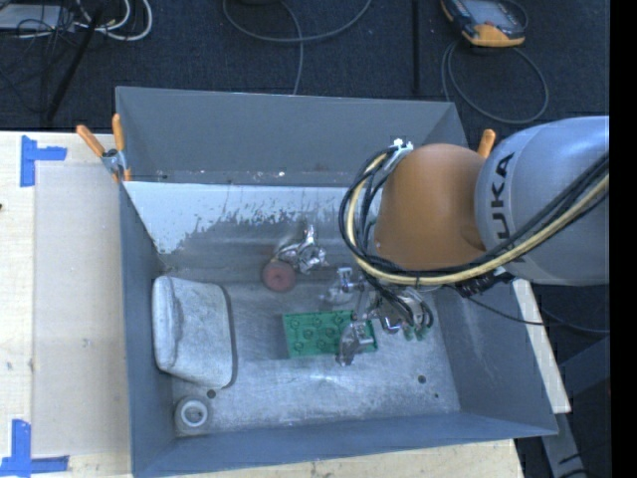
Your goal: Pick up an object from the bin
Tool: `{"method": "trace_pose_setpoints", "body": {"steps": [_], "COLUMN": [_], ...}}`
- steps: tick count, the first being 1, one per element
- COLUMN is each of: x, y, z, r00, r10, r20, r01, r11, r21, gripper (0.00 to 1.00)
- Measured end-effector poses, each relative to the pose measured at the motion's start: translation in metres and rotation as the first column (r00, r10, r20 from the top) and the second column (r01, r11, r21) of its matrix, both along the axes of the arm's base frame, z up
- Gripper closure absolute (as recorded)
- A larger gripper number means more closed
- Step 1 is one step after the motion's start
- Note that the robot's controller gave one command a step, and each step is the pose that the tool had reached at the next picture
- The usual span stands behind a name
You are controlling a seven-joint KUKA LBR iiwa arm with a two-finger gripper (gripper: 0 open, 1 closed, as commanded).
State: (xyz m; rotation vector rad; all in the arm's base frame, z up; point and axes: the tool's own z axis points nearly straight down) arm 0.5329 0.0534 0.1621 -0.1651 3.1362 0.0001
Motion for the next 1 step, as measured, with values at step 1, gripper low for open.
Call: {"method": "trace_pose_setpoints", "body": {"steps": [1], "x": [0.001], "y": [0.0007], "z": [0.0394], "r00": [1.0], "r10": [0.002], "r20": [0.002], "r01": [-0.002], "r11": [1.0], "r21": [0.0], "gripper": [1.0]}}
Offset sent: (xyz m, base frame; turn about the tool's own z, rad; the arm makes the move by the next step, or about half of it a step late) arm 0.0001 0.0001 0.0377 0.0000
